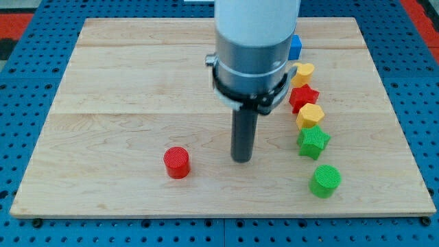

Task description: Move the red circle parallel to the red star

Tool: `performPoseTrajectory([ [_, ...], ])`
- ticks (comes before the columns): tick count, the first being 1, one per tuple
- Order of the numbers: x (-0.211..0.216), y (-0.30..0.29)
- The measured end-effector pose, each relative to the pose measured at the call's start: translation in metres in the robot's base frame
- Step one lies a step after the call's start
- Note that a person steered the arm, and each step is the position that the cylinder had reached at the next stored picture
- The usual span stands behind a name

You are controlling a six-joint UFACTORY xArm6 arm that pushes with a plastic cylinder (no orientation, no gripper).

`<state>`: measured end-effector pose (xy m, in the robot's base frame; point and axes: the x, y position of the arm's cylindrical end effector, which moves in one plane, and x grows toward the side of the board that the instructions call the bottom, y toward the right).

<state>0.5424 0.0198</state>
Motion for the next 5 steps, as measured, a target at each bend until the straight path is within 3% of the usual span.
performPoseTrajectory([
  [1, 0.031, -0.072],
  [2, 0.021, -0.097],
  [3, -0.018, -0.067],
  [4, -0.044, -0.076],
  [5, -0.022, -0.115],
])
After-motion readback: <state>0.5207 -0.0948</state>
